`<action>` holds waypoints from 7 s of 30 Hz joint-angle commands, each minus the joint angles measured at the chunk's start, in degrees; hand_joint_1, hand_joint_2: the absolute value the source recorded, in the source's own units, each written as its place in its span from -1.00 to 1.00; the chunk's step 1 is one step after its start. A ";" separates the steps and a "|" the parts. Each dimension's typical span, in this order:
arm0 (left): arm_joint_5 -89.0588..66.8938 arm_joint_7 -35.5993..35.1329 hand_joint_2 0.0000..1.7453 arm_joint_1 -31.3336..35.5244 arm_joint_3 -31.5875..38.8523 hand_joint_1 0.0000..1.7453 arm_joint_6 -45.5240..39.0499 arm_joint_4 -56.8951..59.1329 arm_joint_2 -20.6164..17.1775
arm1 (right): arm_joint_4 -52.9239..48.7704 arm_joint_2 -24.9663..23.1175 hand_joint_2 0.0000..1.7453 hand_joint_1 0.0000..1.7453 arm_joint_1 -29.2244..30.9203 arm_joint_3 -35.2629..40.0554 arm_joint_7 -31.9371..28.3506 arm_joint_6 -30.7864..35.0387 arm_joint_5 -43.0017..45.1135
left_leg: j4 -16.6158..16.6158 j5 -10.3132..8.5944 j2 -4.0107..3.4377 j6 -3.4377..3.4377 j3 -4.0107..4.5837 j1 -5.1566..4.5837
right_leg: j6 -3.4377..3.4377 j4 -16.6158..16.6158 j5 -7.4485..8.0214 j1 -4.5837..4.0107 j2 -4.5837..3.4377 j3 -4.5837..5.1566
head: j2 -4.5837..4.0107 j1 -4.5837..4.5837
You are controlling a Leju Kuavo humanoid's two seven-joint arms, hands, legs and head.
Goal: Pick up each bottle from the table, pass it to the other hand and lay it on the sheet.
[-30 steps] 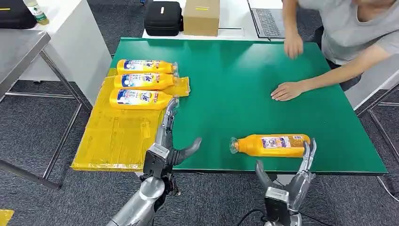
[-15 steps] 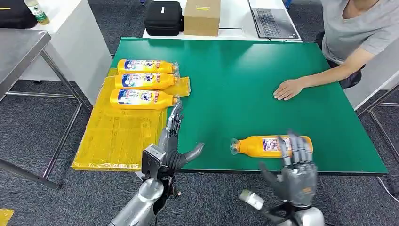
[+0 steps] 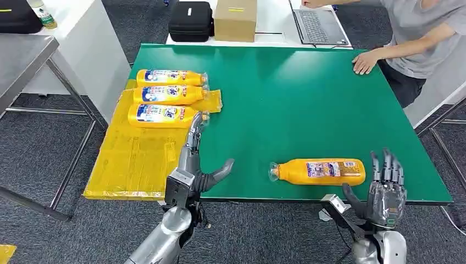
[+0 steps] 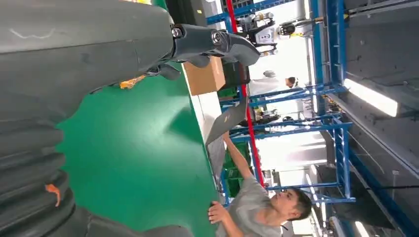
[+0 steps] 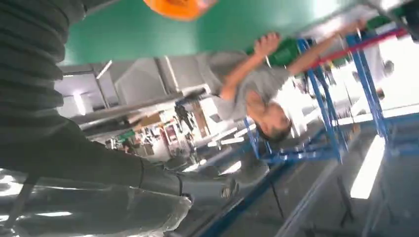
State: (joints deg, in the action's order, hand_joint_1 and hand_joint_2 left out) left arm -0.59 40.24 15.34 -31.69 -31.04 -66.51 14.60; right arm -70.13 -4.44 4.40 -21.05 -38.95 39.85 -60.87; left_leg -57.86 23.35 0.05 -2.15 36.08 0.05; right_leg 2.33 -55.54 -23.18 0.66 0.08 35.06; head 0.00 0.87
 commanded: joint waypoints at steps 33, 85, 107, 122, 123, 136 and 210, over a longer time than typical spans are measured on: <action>1.91 -0.24 1.00 5.91 -3.64 -1.00 4.52 7.80 1.14 | 43.60 12.68 1.00 -1.00 20.67 19.12 9.73 -3.70 -2.59 | 0.04 0.02 0.02 0.05 -0.18 -0.01 | -0.03 0.03 -0.04 0.00 0.03 -0.17 | 0.00 0.02; 5.66 -0.24 1.00 5.68 5.66 -1.00 -1.69 9.73 5.15 | 17.39 10.19 1.00 1.00 6.40 26.81 -1.05 0.15 41.66 | 0.03 0.23 0.01 -0.15 -0.65 0.04 | 0.23 0.27 -0.20 -0.04 0.10 -0.85 | 0.00 0.02; 20.90 -0.24 1.00 8.27 -6.87 -1.00 4.43 19.63 5.40 | 20.31 1.60 1.00 1.00 15.96 35.88 -1.05 0.15 40.19 | 0.03 0.34 -0.12 -0.07 -0.85 0.00 | 0.22 0.23 -0.35 0.00 -0.04 -0.96 | 0.00 0.04; 22.34 -0.24 1.00 10.23 -6.45 -1.00 2.80 20.45 5.40 | 23.51 -1.50 1.00 1.00 18.07 41.18 -1.05 0.15 39.67 | 0.02 0.25 0.05 -0.12 -0.60 0.04 | 0.26 0.24 -0.29 -0.04 0.14 -0.77 | 0.00 0.02; 22.59 -0.24 1.00 10.38 -6.39 -1.00 2.93 20.61 5.40 | 23.65 -1.68 1.00 1.00 18.05 41.43 -1.05 0.15 39.59 | 0.04 0.27 0.04 -0.10 -0.68 0.03 | 0.24 0.25 -0.32 -0.02 0.13 -0.84 | 0.00 0.04; 23.71 -0.24 1.00 11.17 -6.64 -1.00 2.78 19.74 5.40 | 26.96 -4.34 1.00 1.00 18.65 43.32 -1.05 0.15 37.02 | 0.02 0.18 0.13 -0.16 -0.47 0.04 | 0.30 0.24 -0.26 -0.03 0.22 -0.67 | 0.00 0.02; 37.00 -0.24 1.00 14.80 -19.60 1.00 5.34 19.69 5.40 | 13.57 -15.10 1.00 1.00 14.88 22.40 -1.05 0.15 -5.59 | 0.03 0.22 0.08 -0.10 -0.55 0.04 | 0.27 0.20 -0.31 -0.02 0.19 -0.70 | 0.00 0.00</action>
State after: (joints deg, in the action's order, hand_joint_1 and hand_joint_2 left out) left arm 37.75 40.79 27.77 -46.25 -24.33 -50.38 20.94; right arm -56.13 -19.28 18.05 -0.09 -39.36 39.89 -64.39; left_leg -57.86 23.46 0.22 -2.34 35.80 0.10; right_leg 2.68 -55.36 -23.41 0.63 0.36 34.58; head 0.00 0.87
